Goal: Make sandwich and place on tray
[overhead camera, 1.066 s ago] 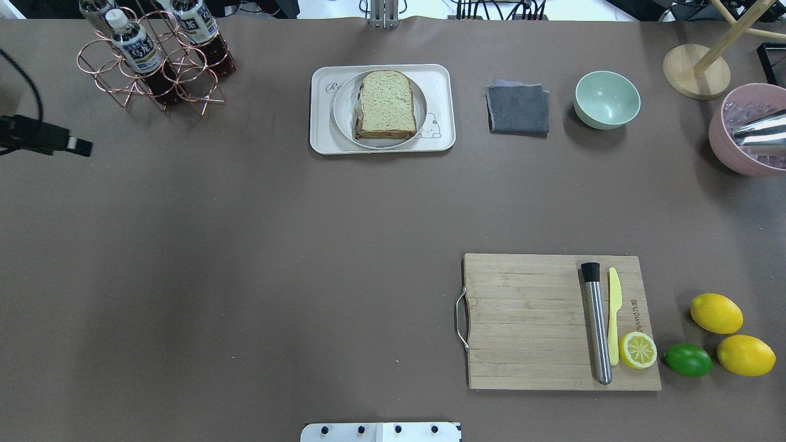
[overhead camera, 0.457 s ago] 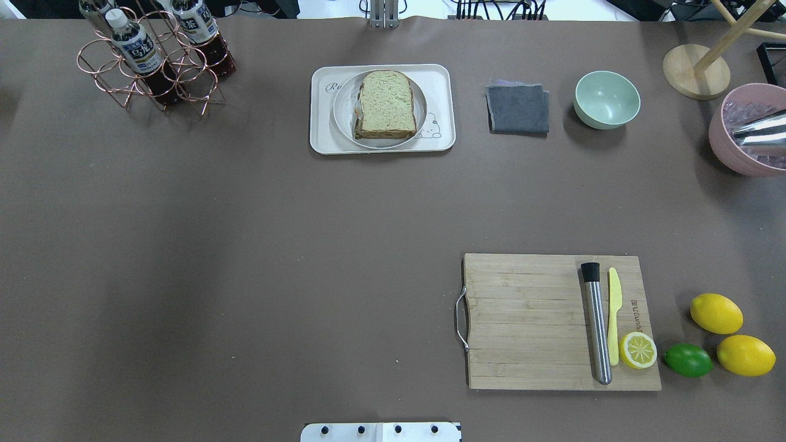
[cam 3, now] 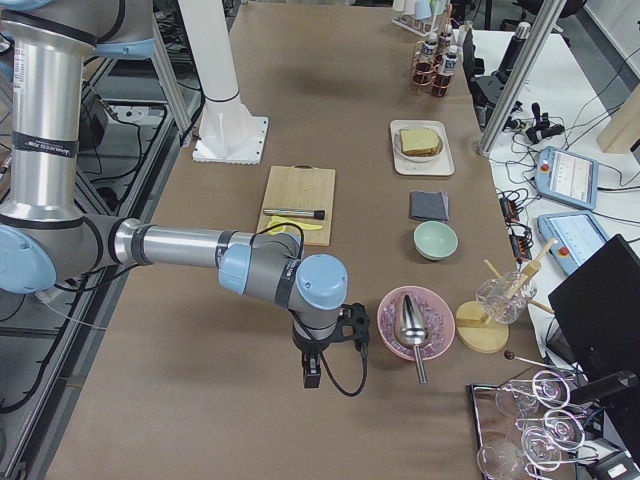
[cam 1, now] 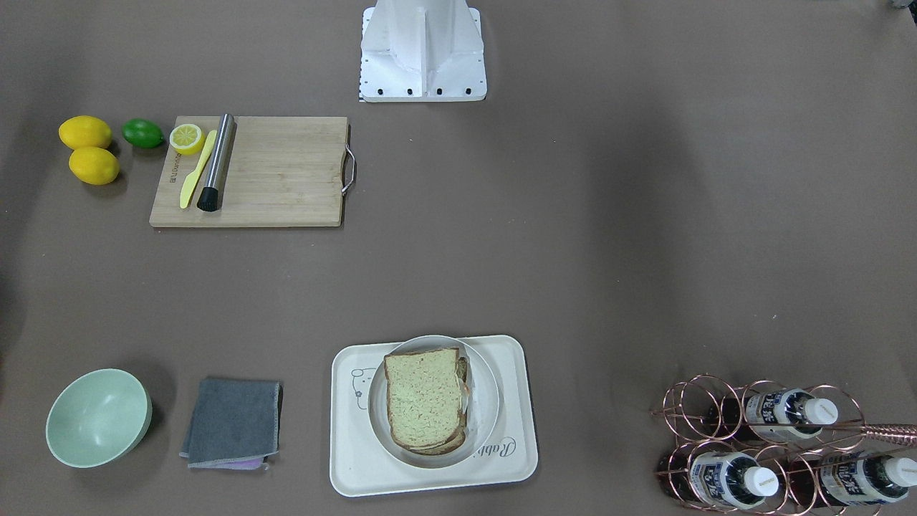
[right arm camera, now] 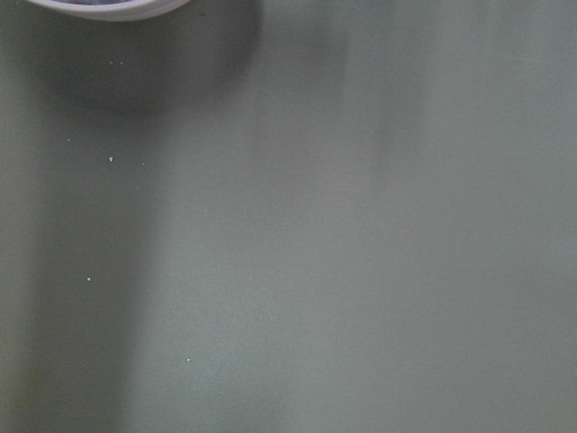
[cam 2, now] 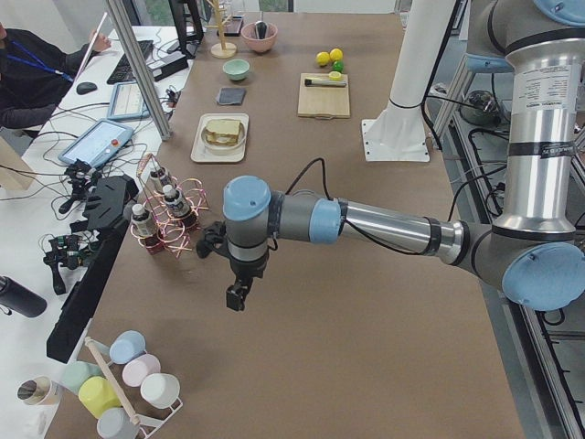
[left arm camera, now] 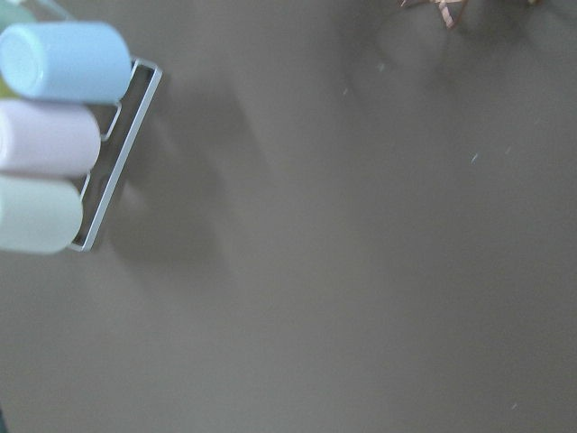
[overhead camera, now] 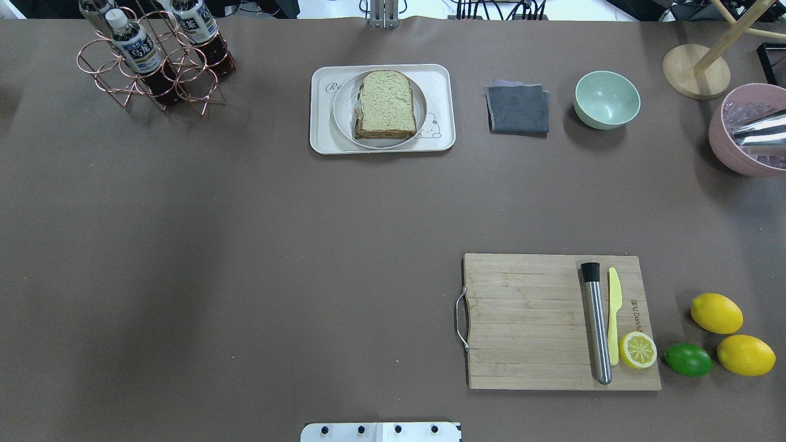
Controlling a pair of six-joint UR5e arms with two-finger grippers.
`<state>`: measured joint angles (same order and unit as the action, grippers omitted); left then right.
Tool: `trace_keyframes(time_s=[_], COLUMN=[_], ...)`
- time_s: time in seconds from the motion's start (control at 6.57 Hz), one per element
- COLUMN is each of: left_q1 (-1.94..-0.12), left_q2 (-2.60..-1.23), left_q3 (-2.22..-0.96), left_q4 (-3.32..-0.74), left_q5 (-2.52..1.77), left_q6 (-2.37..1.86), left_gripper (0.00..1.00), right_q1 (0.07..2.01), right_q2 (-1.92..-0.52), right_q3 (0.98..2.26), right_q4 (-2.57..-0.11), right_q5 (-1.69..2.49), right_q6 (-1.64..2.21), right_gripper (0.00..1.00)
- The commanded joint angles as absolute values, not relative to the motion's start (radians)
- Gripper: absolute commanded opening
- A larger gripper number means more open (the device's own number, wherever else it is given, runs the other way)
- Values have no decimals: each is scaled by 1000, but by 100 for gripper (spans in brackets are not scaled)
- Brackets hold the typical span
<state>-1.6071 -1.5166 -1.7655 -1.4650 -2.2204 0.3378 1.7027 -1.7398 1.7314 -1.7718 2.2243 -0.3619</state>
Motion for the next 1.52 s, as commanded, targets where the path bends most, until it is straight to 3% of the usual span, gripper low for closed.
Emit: trace_keyframes(time_s=[0.0,1.37], left_q1=[-1612,-1611], left_q2=[-1465,-1456], left_q3=[-1736,-1724], left_q4=[-1457,-1445], left_q5=[-2206,-2244], left_q6=[359,354], left_gripper=[99,99], right_q1=[1703,1703], right_q2=[-1755,-1756], right_q3=[1732,1732], right_q4=[-1772,-1772], right_q5=[2226,2232], right_q6=[-365,-367], right_gripper=[100,100])
